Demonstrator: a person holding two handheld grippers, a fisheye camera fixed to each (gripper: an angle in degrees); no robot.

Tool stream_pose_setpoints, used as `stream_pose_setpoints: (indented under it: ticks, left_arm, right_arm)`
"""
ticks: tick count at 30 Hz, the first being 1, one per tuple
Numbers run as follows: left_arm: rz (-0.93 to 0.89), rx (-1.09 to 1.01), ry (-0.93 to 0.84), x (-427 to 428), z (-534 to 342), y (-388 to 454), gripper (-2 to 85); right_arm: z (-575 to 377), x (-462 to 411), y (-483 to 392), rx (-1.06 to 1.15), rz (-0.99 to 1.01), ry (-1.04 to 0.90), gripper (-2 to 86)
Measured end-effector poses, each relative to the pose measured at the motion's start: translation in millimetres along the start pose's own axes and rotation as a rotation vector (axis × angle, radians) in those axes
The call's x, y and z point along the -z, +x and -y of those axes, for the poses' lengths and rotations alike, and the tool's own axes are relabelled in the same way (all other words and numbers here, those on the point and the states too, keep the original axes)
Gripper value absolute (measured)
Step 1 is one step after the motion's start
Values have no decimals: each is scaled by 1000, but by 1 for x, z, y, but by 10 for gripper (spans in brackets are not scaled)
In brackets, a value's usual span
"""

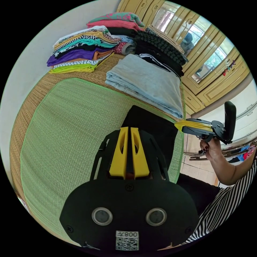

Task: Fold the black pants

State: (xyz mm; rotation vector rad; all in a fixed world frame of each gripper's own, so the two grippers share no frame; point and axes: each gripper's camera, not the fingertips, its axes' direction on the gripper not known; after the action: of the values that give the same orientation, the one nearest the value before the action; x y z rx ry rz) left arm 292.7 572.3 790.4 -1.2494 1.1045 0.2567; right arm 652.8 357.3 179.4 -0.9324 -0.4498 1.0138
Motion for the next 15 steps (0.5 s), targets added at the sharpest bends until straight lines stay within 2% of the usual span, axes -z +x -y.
stream_pose_setpoints:
  ticks: [5,10,15]
  left_arm:
    - [-51,79,-46,-35,17,-18,32]
    - [-62,38,20,-30,30,-21,55]
    - [-93,48,-38,-43,53,-31,73]
  right_arm:
    - [0,-21,12,-44,-38,-85,20]
    - [-6,-10,16,-55,-28,-37,69]
    - [-2,-26,18,-42,-4,-106,91]
